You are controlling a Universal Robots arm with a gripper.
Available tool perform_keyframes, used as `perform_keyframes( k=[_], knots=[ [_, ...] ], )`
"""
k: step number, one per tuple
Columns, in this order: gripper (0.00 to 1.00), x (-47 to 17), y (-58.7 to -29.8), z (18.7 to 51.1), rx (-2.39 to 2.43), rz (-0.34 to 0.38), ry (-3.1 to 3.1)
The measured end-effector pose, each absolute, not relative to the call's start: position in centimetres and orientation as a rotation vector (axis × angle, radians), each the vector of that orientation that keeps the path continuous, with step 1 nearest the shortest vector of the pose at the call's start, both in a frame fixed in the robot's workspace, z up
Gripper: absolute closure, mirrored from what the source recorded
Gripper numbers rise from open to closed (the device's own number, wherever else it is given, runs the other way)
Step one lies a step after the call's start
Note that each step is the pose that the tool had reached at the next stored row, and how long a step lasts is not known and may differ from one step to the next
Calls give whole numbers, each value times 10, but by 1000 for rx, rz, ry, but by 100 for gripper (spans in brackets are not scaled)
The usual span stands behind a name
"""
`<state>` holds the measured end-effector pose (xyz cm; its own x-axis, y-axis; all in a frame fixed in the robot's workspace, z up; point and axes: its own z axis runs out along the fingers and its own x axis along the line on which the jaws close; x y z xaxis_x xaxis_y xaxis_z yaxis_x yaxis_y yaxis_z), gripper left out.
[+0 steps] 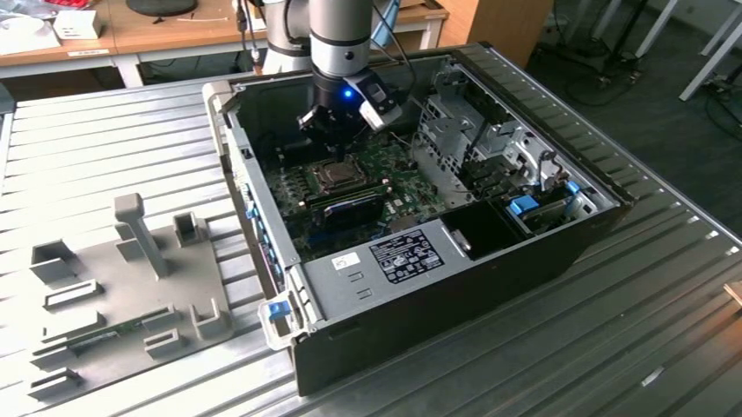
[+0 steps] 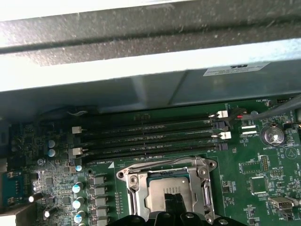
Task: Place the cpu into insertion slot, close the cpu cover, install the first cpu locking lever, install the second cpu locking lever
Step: 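Install the second cpu locking lever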
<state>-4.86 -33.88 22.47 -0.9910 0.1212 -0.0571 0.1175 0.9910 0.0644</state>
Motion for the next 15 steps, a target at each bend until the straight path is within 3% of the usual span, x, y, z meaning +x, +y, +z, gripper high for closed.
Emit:
perform_keyframes(
  k=[15],
  knots=[
    [89, -49, -339, 237, 185, 93, 3075]
  ],
)
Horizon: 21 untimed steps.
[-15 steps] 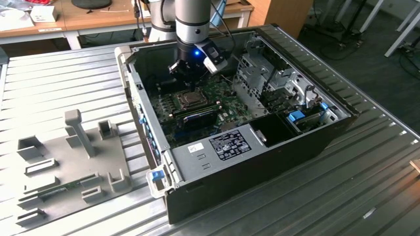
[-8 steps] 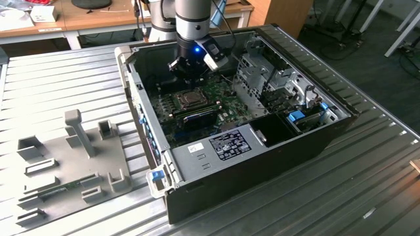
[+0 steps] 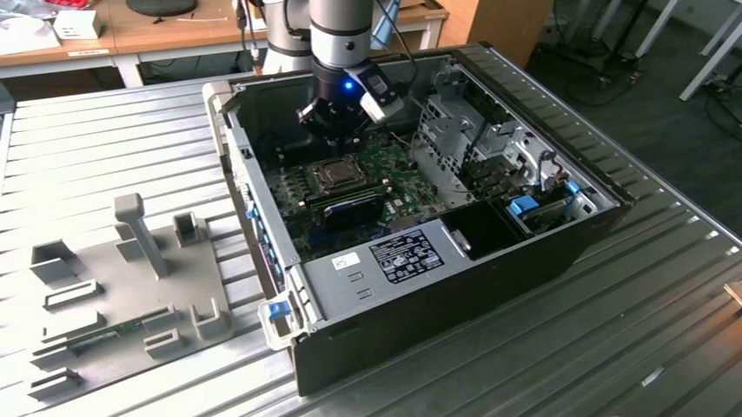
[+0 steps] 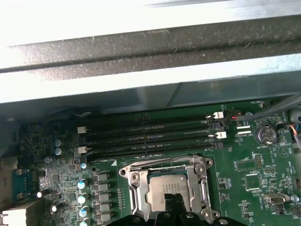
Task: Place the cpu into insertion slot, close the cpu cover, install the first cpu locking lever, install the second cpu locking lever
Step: 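Install the second cpu locking lever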
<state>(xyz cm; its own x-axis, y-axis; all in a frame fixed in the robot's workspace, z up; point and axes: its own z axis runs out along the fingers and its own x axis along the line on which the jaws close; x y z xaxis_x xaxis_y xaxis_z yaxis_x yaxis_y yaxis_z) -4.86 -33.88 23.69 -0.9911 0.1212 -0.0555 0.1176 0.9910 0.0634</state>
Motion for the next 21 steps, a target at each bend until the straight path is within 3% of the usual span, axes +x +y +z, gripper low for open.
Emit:
perform_keyframes(
  k=[21],
  knots=[
    [89, -49, -348, 239, 185, 94, 3075]
  ],
)
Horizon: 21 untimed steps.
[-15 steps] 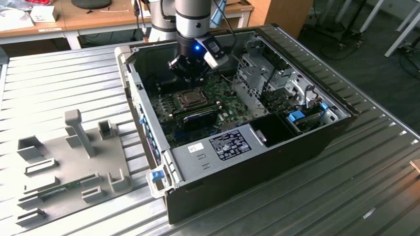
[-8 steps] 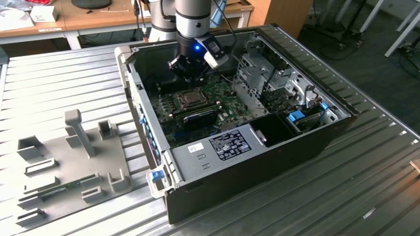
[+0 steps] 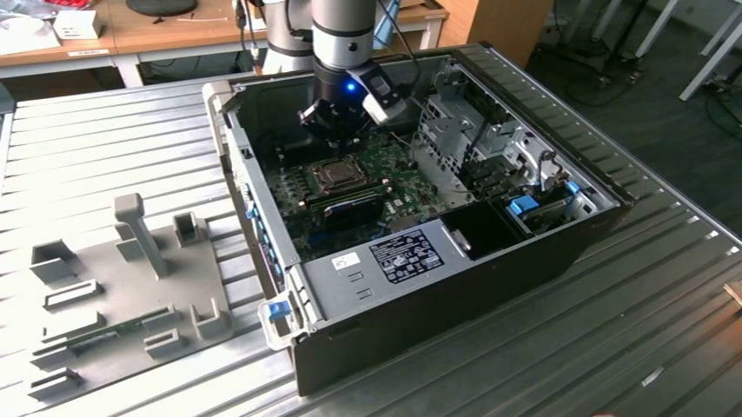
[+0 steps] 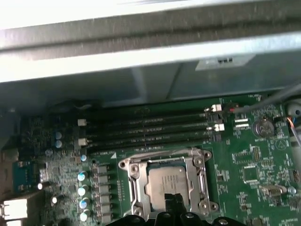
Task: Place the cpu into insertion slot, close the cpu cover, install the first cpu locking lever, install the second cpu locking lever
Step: 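Install the second cpu locking lever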
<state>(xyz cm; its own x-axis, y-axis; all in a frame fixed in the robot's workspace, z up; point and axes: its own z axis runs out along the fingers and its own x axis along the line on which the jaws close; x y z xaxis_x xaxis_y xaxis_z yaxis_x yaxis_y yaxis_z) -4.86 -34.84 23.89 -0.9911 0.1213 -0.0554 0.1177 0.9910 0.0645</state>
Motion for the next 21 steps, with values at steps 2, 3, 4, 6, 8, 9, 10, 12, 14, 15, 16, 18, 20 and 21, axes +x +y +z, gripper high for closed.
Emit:
perform_keyframes(
  k=[2, 3, 4, 6, 8, 9, 10, 12, 14, 15, 16, 18, 20, 21],
  knots=[
    [89, -49, -352, 239, 185, 94, 3075],
    [89, -49, -355, 239, 185, 94, 3076],
    [89, -49, -357, 239, 185, 94, 3076],
    [89, -49, -363, 239, 185, 94, 3075],
    [89, -49, -368, 239, 185, 94, 3076],
    [89, -49, -371, 239, 185, 94, 3076],
    [89, -49, -373, 239, 185, 94, 3076],
    [89, -49, -375, 239, 185, 94, 3076],
    [89, -49, -375, 239, 185, 94, 3076],
    [89, -49, -375, 239, 185, 94, 3076],
    [89, -49, -375, 239, 185, 94, 3076],
    [89, -49, -375, 239, 185, 94, 3076],
    [89, -49, -375, 239, 185, 94, 3075],
    [89, -50, -375, 239, 185, 94, 3075]
  ],
)
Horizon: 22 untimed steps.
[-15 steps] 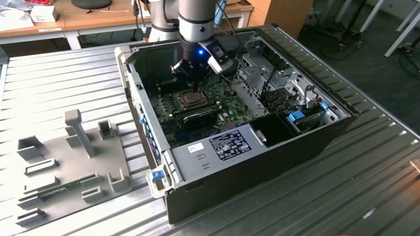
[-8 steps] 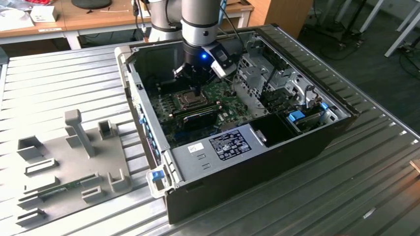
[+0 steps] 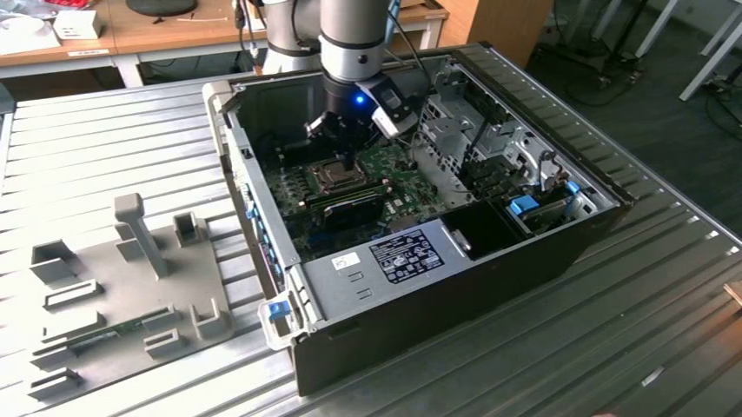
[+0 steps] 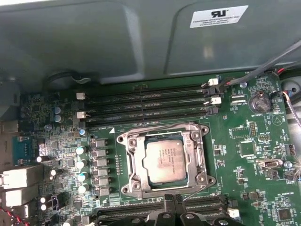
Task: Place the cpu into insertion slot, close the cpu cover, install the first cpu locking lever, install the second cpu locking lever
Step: 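Install the second cpu locking lever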
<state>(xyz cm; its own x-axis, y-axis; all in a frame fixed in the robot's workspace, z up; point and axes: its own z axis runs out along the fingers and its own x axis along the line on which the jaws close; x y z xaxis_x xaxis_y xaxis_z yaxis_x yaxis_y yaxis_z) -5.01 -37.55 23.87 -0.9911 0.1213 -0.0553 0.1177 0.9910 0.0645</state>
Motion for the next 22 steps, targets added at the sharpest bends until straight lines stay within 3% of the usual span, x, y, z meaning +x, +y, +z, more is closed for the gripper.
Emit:
perform_keyframes(
  k=[22],
  knots=[
    [89, -71, -380, 232, 184, 94, 3074]
  ],
)
